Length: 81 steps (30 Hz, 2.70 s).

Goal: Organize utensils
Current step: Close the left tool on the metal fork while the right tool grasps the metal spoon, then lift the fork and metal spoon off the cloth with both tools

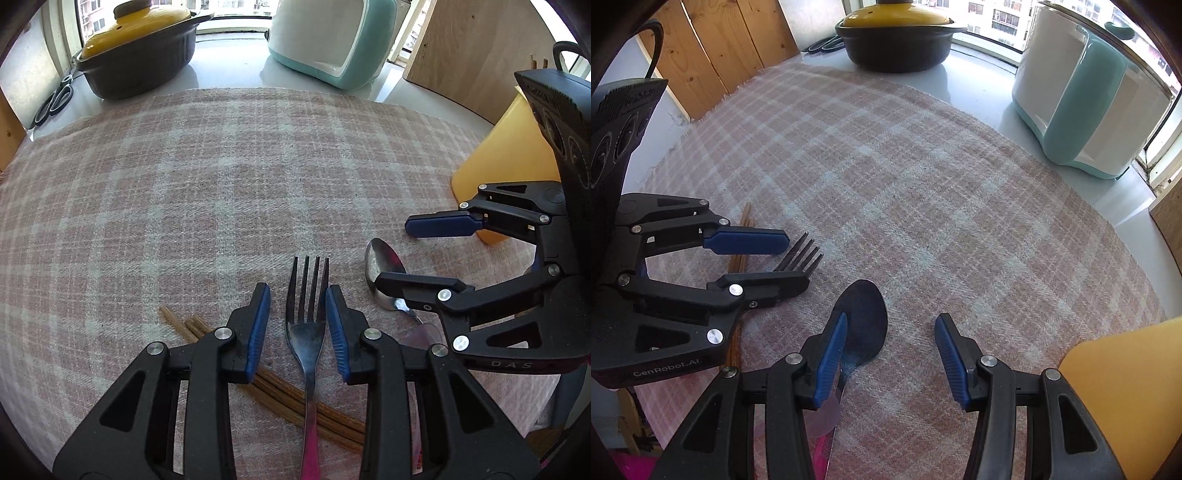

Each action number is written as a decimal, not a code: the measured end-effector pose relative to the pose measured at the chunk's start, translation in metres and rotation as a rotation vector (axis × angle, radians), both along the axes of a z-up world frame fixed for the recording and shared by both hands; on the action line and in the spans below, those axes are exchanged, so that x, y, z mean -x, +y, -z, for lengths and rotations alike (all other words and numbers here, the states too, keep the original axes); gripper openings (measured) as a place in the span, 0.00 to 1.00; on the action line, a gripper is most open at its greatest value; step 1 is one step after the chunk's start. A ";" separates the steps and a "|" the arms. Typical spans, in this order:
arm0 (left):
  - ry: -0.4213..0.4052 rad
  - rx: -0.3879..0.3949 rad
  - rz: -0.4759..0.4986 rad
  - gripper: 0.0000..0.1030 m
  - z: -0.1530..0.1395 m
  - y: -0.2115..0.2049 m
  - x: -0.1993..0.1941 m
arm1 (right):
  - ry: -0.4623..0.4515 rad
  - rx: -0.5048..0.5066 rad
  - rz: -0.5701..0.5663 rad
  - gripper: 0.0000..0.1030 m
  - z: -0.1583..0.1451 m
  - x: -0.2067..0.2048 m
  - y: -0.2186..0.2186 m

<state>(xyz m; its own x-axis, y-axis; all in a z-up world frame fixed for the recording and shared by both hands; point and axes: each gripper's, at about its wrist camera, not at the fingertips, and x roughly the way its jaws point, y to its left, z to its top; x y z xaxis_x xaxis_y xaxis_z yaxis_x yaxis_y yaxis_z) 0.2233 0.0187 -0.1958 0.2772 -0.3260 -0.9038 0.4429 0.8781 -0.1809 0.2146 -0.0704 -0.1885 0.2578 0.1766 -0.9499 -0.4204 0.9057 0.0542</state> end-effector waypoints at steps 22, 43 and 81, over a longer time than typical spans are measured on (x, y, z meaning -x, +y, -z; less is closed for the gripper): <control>-0.067 -0.038 -0.021 0.20 -0.006 0.004 0.006 | 0.006 0.004 -0.046 0.19 0.001 -0.001 0.021; -0.033 0.023 -0.102 0.20 -0.003 0.019 0.003 | -0.006 -0.032 -0.007 0.02 -0.009 0.003 0.016; -0.087 -0.018 -0.128 0.12 -0.006 0.012 0.013 | 0.001 -0.035 -0.010 0.01 -0.012 0.014 0.021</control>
